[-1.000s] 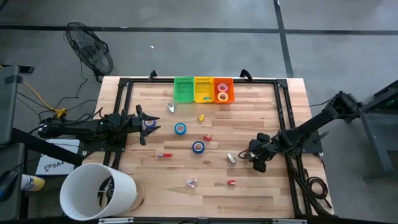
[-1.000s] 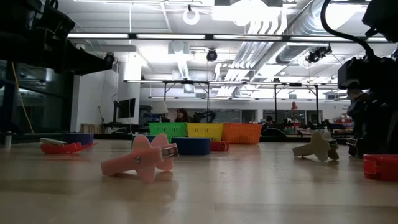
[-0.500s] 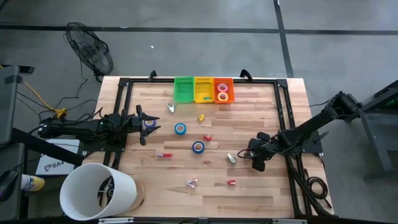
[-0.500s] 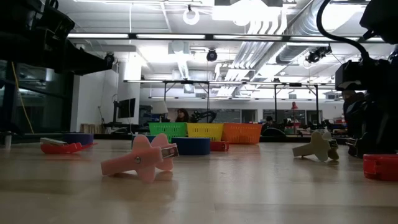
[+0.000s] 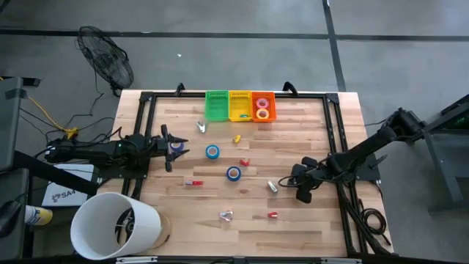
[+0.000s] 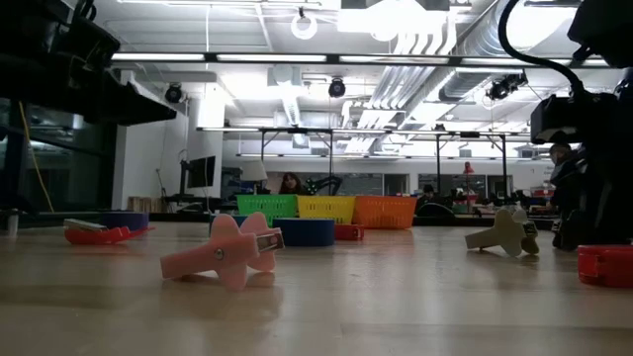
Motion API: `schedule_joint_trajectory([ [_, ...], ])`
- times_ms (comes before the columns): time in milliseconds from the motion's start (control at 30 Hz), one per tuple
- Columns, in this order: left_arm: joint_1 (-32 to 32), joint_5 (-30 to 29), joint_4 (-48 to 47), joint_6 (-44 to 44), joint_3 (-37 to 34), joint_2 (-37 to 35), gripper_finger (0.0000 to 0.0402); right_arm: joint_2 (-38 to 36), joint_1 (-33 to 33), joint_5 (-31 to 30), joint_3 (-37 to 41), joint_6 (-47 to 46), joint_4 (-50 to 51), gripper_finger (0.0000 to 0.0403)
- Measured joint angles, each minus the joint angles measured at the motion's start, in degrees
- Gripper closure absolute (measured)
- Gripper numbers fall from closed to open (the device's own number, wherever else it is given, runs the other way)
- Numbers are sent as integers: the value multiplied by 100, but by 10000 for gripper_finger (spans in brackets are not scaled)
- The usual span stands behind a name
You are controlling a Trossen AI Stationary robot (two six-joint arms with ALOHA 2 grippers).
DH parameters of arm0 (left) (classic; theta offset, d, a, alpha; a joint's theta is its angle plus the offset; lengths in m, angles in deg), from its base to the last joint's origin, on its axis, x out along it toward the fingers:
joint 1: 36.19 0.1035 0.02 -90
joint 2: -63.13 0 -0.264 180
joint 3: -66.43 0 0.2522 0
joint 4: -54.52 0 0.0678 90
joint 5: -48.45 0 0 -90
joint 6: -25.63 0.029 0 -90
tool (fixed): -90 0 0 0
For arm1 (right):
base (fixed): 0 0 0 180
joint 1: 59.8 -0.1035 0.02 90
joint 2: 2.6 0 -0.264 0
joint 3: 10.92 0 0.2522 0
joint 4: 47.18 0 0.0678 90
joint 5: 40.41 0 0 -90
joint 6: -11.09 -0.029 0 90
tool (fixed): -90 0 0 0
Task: Pick and place Stapler, Stapler remover, tape
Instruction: Put the dark gray staple remover into the green bin
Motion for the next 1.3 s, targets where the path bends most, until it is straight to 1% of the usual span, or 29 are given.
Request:
schedule_joint_trajectory([
  [67, -1, -2, -71, 0, -2, -2, 223, 6, -1, 72, -58, -16, 16, 327],
  [267, 0, -11, -116, 0, -2, 0, 223, 1, 0, -30, -298, 27, 25, 327],
  [367, 0, -14, -113, 0, -1, -2, 223, -1, 0, -195, -466, 45, 88, 327],
  [467, 0, -167, -7, -13, 0, -1, 223, -3, 0, -372, -666, 174, 250, 327],
  [600, 0, -158, 270, -349, -2, 2, 223, -10, 28, -694, -994, 349, 553, 327],
  [767, 0, -244, 753, -547, 0, 2, 223, -12, 300, -913, -1430, 691, 897, 327],
  [933, 0, -241, 1246, -664, 0, 0, 223, -12, 730, -1160, -1938, 1467, 1018, 327],
  [1033, 0, -249, 1392, -650, 0, 65, 223, -12, 1062, -1135, -2229, 1986, 1018, 327],
  [1133, 0, -249, 1564, -637, 2, 292, 223, -12, 1420, -904, -2499, 2433, 1019, 327],
  [1200, 0, -239, 1574, -503, 105, 549, 223, -13, 1657, -712, -2662, 2646, 1016, 327],
  [1300, 0, -164, 1585, -138, 488, 1102, 223, -14, 1961, -439, -2869, 2923, 1016, 327],
])
